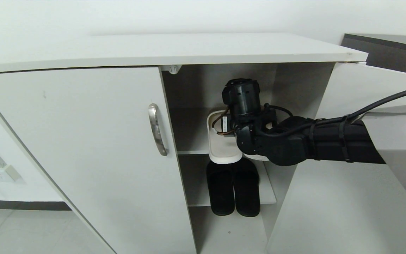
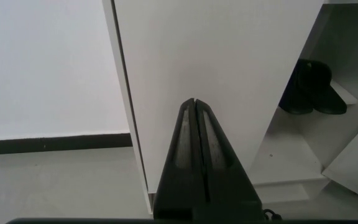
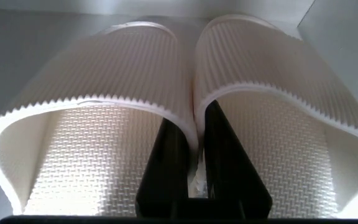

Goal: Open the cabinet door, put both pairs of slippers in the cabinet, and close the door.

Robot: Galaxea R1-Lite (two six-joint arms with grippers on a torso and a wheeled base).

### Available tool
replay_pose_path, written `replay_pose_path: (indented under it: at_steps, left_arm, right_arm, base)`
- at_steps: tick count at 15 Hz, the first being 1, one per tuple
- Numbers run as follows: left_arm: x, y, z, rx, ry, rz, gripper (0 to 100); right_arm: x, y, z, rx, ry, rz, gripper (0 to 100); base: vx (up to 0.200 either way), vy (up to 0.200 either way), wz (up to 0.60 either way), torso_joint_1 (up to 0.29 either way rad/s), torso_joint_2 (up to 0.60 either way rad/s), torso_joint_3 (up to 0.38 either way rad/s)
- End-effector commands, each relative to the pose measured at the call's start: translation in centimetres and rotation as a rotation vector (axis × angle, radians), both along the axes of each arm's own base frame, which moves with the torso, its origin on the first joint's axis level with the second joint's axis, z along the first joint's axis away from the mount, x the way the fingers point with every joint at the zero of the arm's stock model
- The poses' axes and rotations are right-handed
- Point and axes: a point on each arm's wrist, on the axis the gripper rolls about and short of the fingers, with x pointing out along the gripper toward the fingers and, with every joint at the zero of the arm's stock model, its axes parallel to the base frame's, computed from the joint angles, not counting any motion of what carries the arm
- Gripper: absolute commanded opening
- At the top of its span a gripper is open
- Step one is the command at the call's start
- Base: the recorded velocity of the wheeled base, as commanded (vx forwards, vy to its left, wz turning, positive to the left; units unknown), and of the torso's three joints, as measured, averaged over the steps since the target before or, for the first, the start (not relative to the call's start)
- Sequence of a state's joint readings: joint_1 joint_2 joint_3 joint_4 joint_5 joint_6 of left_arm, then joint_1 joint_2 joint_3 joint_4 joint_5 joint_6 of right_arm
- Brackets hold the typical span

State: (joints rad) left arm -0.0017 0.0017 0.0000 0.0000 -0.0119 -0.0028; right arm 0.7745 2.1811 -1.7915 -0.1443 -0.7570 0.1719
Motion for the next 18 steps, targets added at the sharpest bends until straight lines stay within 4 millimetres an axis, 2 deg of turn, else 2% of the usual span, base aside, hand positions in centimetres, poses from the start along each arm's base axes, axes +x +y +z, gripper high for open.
replay_pose_path:
  at_steps: [1, 6, 7, 9, 11, 14, 18]
  left_arm:
    - [0.0, 0.0, 0.0, 0.0, 0.0, 0.0, 0]
    - [0.0, 0.0, 0.0, 0.0, 0.0, 0.0, 0]
    - [0.0, 0.0, 0.0, 0.0, 0.0, 0.0, 0]
    - [0.0, 0.0, 0.0, 0.0, 0.0, 0.0, 0]
    - [0.0, 0.0, 0.0, 0.0, 0.0, 0.0, 0]
    - [0.0, 0.0, 0.0, 0.0, 0.0, 0.0, 0]
    - [0.0, 0.0, 0.0, 0.0, 0.0, 0.0, 0]
  right_arm:
    - [0.1, 0.1, -0.1, -0.001, 0.001, -0.001, 0]
    - [0.1, 0.2, -0.4, -0.006, 0.005, -0.001, 0]
    - [0.1, 0.2, -0.5, -0.007, 0.007, -0.001, 100]
    - [0.1, 0.2, -0.5, -0.002, 0.007, -0.001, 100]
    - [-0.7, 0.0, -0.2, -0.004, 0.008, 0.0, 100]
    - [-3.7, -0.5, 0.5, -0.004, 0.015, 0.035, 100]
    - [-8.6, -1.5, 1.0, 0.007, -0.017, 0.065, 100]
  base:
    - [0.0, 0.0, 0.0, 0.0, 0.0, 0.0]
    - [0.0, 0.0, 0.0, 0.0, 0.0, 0.0]
    - [0.0, 0.0, 0.0, 0.0, 0.0, 0.0]
    - [0.0, 0.0, 0.0, 0.0, 0.0, 0.0]
    - [0.0, 0.0, 0.0, 0.0, 0.0, 0.0]
    - [0.0, 0.0, 0.0, 0.0, 0.0, 0.0]
    - [0.0, 0.0, 0.0, 0.0, 0.0, 0.0]
